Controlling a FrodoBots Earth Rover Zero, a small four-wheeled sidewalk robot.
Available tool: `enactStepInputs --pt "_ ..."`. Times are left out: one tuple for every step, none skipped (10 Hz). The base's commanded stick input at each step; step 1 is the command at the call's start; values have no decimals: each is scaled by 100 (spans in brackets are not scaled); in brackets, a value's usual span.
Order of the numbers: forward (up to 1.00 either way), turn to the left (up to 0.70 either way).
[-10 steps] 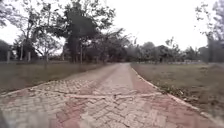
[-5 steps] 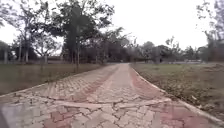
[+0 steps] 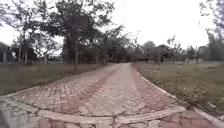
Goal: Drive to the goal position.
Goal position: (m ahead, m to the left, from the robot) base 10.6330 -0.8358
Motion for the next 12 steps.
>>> enactStepInputs --pt "70 0" --pt "70 0" --pt "70 0" --pt "70 0" --pt "70 0" --pt "70 0" --pt "70 0" --pt "70 0" --pt "70 0" --pt "70 0" --pt "70 0" --pt "70 0"
